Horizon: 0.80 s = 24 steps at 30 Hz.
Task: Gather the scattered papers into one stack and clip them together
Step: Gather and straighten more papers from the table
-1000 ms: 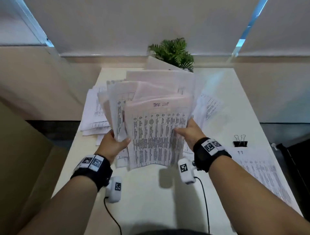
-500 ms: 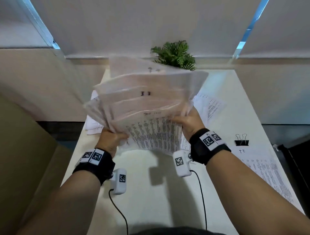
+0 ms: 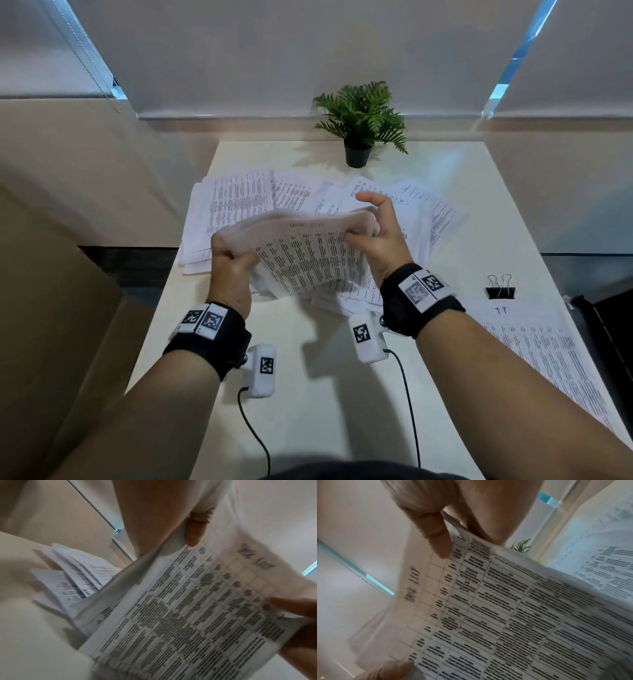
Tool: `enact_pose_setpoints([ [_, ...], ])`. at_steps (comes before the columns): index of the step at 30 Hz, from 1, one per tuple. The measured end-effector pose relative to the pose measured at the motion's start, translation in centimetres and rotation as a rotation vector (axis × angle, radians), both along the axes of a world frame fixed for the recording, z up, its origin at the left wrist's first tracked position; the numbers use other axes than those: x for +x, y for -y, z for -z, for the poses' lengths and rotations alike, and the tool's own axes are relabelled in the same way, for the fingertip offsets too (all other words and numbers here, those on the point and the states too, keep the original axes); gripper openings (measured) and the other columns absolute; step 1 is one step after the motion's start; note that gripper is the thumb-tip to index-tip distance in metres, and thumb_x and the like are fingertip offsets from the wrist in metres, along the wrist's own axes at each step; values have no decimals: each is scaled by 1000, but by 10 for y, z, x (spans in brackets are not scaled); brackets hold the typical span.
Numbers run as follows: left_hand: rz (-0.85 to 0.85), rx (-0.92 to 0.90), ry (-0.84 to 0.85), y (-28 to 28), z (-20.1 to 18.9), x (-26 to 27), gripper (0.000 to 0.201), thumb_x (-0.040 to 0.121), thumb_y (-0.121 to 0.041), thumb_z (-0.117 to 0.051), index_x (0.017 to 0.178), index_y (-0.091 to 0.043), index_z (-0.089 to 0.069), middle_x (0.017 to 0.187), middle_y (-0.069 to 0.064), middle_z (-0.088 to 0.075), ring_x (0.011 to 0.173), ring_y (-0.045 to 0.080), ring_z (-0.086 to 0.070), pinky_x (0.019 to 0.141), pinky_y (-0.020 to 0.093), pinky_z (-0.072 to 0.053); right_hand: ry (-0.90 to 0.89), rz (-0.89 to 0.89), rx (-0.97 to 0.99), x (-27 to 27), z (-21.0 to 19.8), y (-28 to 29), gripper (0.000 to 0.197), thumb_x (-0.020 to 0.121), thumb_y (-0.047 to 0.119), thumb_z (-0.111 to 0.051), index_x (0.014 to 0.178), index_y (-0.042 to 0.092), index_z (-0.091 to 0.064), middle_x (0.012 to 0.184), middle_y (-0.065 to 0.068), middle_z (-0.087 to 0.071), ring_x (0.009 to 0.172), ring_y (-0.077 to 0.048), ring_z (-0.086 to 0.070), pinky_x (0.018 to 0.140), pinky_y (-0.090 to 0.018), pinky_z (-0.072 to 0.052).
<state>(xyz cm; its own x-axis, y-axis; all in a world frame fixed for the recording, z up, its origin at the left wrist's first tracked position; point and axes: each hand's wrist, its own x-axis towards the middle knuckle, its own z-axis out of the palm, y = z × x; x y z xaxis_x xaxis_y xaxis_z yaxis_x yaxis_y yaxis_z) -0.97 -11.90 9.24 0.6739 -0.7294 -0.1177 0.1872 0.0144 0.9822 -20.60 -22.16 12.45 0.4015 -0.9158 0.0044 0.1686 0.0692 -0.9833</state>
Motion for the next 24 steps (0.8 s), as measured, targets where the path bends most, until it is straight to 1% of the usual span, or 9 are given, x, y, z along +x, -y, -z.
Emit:
enact_pose_setpoints([
  [4,-72,-39,-64,7,-6,2,54,65,8,-46,114,-13,-40,101,1,-53,92,14,-54,72,30,-48,-12,7,14,1,-2,6,63,64,-11,-56,111,30,-48,110,-3,-54,97,-17,-57,72,-33,-55],
  [8,-30,60,-52,7,5,-1,50,79,15,-44,120,-13,-38,99,-2,-56,93,13,-55,70,25,-46,-106,-2,139,4,11,6,56,76,-21,-47,121,12,-42,103,-8,-56,97,-22,-58,75,-37,-55],
  [12,-48,1,-71,14,0,-8,39,86,10,-37,119,-12,-40,98,1,-55,88,10,-55,64,14,-51,-5,70,157,11,11,4,47,72,-21,-45,99,16,-55,92,-11,-58,89,-25,-58,74,-41,-54],
  [14,-50,-59,-83,14,-4,-6,36,81,0,-42,115,-13,-42,99,2,-57,89,13,-56,69,20,-52,70,75,170,10,9,6,43,64,-16,-50,91,16,-59,86,-12,-60,88,-28,-59,78,-46,-53],
  [17,-62,-35,-82,8,-2,0,49,65,-5,-44,114,-12,-40,95,0,-56,84,10,-56,61,17,-50,15,35,135,2,12,7,38,64,-9,-58,92,16,-60,87,-8,-63,92,-29,-60,83,-52,-53],
  [19,-59,5,-37,3,7,4,58,61,-4,-45,119,-8,-42,103,4,-60,89,12,-59,65,23,-52,-47,21,136,-4,18,6,42,71,-11,-60,97,22,-60,93,-4,-65,97,-27,-62,83,-49,-53],
  [21,44,7,52,2,10,2,58,68,-1,-45,126,-4,-49,115,10,-66,102,20,-65,77,43,-57,-50,17,160,-5,24,5,46,76,-16,-55,101,23,-59,96,-5,-67,101,-26,-62,81,-44,-52],
  [22,85,-19,108,1,9,-1,48,76,1,-43,121,-9,-58,112,7,-70,102,18,-67,79,44,-58,-45,30,179,-3,25,3,46,76,-19,-51,99,20,-60,92,-5,-67,96,-24,-63,77,-40,-52],
  [24,95,-76,159,3,0,-10,50,89,9,-38,96,-27,-71,91,-10,-73,87,5,-68,71,29,-56,-36,68,208,4,24,3,46,72,-25,-43,86,16,-60,78,-4,-65,83,-18,-61,67,-31,-48],
])
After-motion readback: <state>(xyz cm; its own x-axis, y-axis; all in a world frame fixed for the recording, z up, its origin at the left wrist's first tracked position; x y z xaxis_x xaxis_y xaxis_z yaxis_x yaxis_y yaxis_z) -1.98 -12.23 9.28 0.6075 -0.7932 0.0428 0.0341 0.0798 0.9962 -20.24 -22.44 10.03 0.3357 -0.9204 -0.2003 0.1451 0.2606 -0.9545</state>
